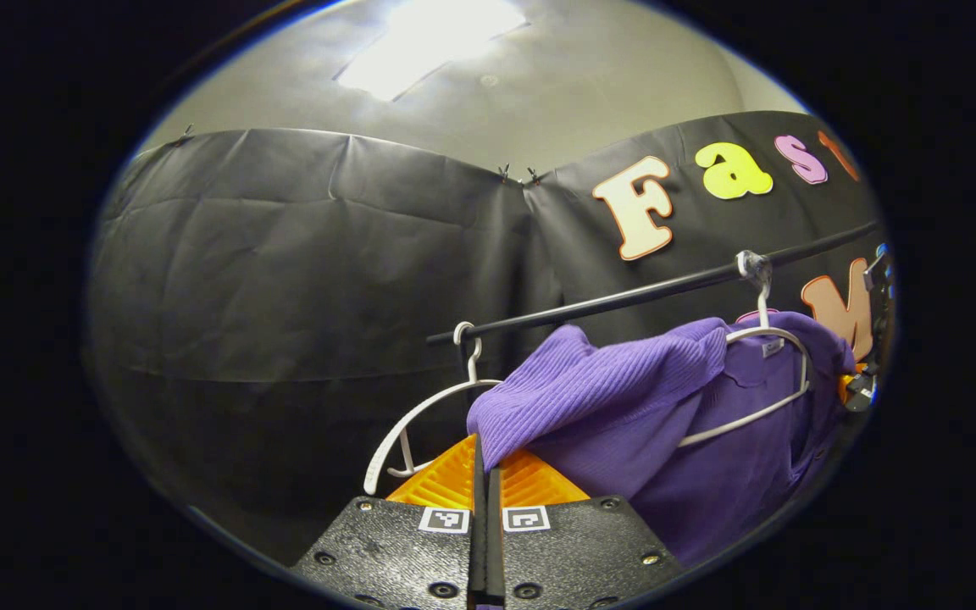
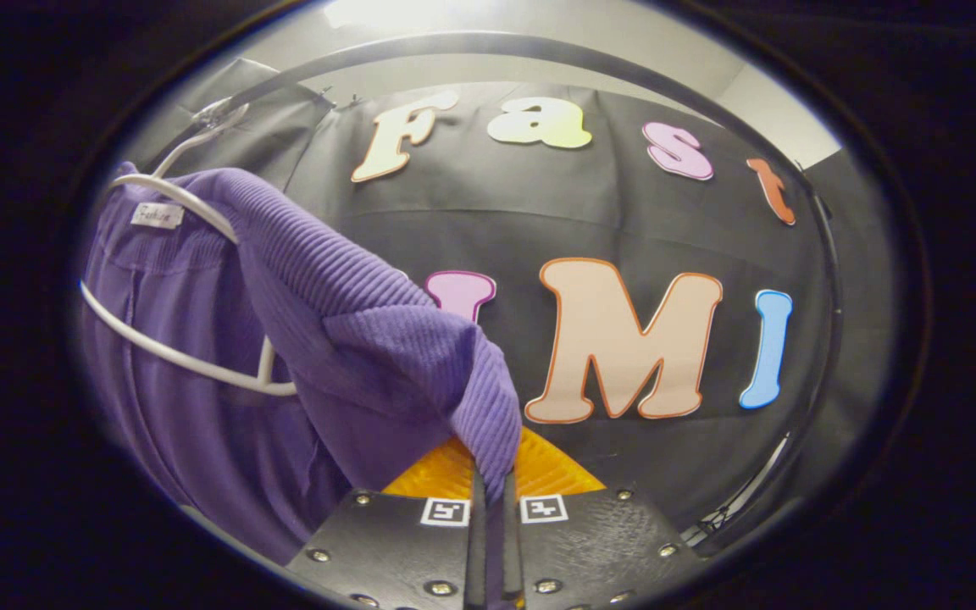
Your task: Grasp the clothes on the hanger with both hands and then place them into the laundry hamper below.
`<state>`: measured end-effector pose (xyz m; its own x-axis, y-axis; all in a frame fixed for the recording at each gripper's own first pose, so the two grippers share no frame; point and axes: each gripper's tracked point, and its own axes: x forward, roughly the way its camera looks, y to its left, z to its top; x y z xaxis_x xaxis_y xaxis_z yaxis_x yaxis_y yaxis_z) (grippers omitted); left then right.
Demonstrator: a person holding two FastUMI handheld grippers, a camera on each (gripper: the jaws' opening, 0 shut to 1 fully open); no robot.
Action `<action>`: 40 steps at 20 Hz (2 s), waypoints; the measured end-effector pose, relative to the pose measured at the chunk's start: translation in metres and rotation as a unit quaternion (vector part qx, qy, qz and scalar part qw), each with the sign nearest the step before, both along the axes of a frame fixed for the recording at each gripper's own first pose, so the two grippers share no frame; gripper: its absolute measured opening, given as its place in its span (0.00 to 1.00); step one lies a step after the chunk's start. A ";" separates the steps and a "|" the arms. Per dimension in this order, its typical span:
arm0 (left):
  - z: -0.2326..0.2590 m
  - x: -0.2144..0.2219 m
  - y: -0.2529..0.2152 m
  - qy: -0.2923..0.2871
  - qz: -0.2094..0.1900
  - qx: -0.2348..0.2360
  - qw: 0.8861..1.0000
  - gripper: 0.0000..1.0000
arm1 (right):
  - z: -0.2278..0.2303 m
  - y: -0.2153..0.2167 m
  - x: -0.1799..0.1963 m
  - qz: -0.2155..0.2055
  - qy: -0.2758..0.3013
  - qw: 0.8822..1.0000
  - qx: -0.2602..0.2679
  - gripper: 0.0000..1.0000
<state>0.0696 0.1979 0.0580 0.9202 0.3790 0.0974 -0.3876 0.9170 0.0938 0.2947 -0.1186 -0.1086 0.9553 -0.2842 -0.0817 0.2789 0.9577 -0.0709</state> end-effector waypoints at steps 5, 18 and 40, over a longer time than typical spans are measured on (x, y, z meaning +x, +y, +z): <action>0.009 0.013 0.014 -0.010 0.010 0.016 1.000 0.00 | 0.008 -0.009 0.017 0.002 -0.012 1.000 -0.003 0.07; 0.038 0.045 0.039 -0.044 0.008 0.024 0.999 0.00 | 0.026 -0.021 0.043 0.000 -0.039 0.999 0.033 0.07; -0.024 0.068 0.056 0.004 0.013 0.019 1.000 0.00 | -0.031 -0.003 0.043 0.014 0.023 1.000 0.015 0.07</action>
<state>0.1380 0.2543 0.0341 0.9108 0.3993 0.1047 -0.4107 0.9022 0.1317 0.3379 -0.1214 -0.1399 0.9577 -0.2551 -0.1335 0.2500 0.9667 -0.0537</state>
